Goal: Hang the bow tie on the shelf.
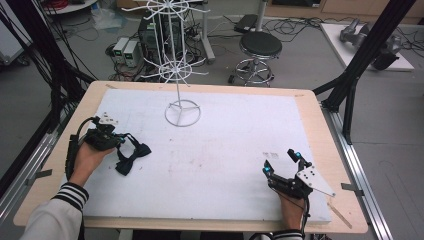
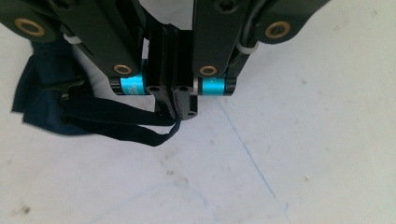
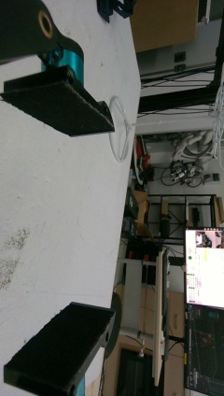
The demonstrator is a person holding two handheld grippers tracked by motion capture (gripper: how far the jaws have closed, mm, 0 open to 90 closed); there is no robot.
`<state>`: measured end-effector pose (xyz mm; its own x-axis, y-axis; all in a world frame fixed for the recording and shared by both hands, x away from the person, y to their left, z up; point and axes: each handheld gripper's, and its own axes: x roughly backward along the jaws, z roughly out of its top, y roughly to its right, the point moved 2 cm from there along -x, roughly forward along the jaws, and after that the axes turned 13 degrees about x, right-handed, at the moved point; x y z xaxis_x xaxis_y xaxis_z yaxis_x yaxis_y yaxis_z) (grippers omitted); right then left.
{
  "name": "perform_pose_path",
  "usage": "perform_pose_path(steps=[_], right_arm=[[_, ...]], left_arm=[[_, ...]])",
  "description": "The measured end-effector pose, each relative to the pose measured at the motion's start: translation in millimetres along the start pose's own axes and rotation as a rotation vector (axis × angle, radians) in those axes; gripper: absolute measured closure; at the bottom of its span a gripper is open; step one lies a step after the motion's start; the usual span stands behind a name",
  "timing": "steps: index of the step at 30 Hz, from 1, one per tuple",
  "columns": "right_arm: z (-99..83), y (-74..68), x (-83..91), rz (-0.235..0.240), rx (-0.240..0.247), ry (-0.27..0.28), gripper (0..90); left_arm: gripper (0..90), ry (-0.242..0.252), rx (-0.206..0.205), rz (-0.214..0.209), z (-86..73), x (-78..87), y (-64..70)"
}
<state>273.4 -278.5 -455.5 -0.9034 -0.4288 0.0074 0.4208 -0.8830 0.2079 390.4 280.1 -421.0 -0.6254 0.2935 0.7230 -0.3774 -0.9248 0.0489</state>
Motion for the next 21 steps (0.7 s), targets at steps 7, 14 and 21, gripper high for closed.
perform_pose_path(steps=[7,14,21], right_arm=[[0.0,0.3,-0.1,-0.001,0.003,0.002,9.0],[0.1,0.4,-0.3,0.000,0.007,0.004,9.0],[0.0,0.0,-0.1,0.000,0.001,0.000,9.0]], left_arm=[[87.1,0.146,0.015,-0.062,7.8,16.4,2.4],[87.1,0.234,0.012,-0.078,11.3,25.2,4.5],[87.3,0.285,-0.018,-0.083,14.7,31.3,8.3]])
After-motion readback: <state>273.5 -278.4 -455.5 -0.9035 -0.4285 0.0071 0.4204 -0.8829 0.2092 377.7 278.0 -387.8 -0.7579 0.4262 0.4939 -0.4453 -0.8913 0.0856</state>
